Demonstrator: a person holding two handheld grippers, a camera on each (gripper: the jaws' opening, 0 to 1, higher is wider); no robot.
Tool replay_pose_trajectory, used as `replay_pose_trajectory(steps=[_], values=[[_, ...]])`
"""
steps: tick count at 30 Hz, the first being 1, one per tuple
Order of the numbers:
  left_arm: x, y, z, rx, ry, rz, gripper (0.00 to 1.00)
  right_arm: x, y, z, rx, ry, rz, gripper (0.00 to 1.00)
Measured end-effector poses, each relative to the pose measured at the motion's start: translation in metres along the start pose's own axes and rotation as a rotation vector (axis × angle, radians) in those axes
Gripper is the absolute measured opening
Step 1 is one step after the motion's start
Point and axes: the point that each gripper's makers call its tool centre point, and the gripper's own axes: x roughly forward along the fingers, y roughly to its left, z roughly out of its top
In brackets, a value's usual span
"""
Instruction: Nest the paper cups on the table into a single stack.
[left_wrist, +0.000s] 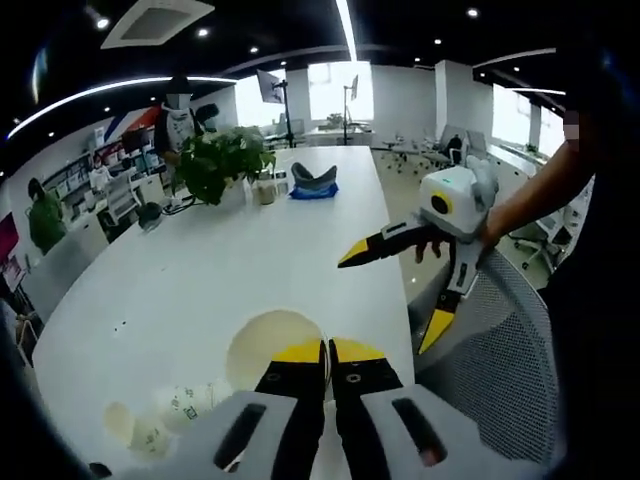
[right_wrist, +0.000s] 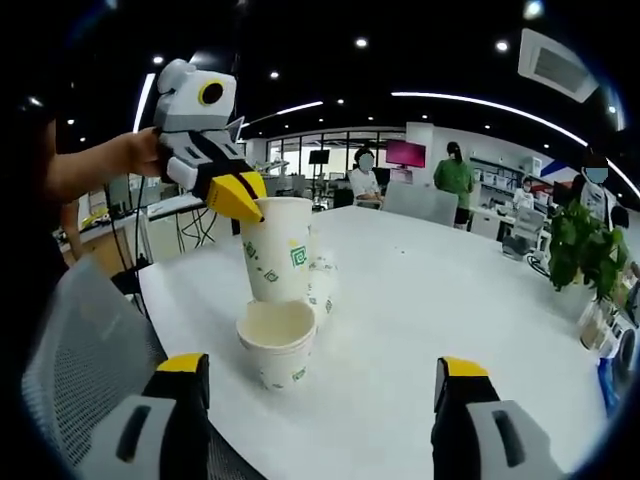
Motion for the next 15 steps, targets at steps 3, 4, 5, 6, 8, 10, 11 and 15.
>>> replay_pose_trajectory(steps=[3,4,5,6,8,10,11,15], values=[[0.0027,-0.0036,-0.0005,0.005,0.003,-0.009,0.0,0.0001,-0.0004,-0.0002,0.0,0.0,0.0,0.95],[0.0042,-0.0055,-0.0004,0.009,0.005,-0.012,0.0,0.0001,0.0,-0.0002,-0.001,0.001,0.0,0.95],[0.005,-0.0063,-0.0004,0.014,0.006,-0.013,0.0,0.0002,0.0,-0.0003,-0.003,0.002,0.0,0.94],[0.0055,-0.0067,-0.0001,0.018,0.006,-0.013,0.0,0.0001,0.0003,-0.0003,-0.003,0.002,0.0,0.94],[0.0057,-0.0069,0.0004,0.017,0.006,-0.015,0.0,0.0001,0.0004,-0.0002,-0.003,0.003,0.001,0.94],[0.0052,-0.0058,0.0005,0.019,0.004,-0.013,0.0,0.0001,0.0004,-0.0005,-0.004,0.004,0.0,0.94],[0.005,-0.0065,0.0016,0.021,0.003,-0.014,0.0,0.0001,0.0002,-0.0006,-0.005,0.005,-0.001,0.94],[0.0044,-0.01,0.0064,0.03,-0.006,-0.019,0.0,0.0001,-0.0007,-0.0015,-0.004,0.007,-0.003,0.94]])
